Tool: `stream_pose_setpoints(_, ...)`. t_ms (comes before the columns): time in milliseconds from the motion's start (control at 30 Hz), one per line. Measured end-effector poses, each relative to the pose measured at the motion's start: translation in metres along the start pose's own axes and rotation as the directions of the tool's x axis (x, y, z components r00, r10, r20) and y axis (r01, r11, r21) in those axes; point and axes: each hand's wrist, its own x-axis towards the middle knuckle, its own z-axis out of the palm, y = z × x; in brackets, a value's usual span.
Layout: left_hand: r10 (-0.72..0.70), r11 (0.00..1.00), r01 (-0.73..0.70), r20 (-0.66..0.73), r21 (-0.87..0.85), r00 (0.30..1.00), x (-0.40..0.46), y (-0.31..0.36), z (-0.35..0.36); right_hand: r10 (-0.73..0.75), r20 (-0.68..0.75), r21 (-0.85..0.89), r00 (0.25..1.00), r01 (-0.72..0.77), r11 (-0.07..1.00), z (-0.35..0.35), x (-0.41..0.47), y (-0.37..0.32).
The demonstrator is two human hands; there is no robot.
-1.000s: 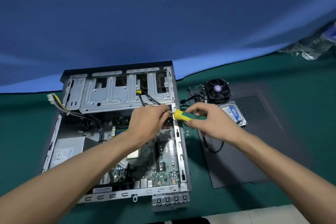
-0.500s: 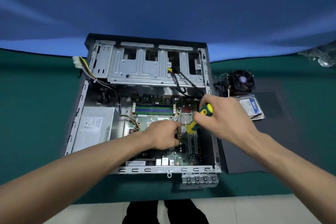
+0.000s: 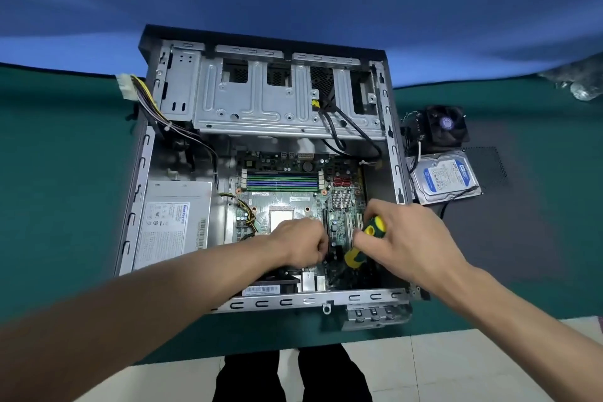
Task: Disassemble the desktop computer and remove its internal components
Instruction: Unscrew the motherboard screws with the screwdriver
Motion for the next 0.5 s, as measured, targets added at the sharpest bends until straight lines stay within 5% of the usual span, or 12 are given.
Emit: stream_pose_setpoints(500, -0.027, 0.997, 0.029, 0.037, -0.068, 0.999, 0.0041, -0.0038, 0.0043, 0.025, 0.039, 0.078, 0.999, -0.028, 0.997, -0.0054, -0.0026, 0.0026)
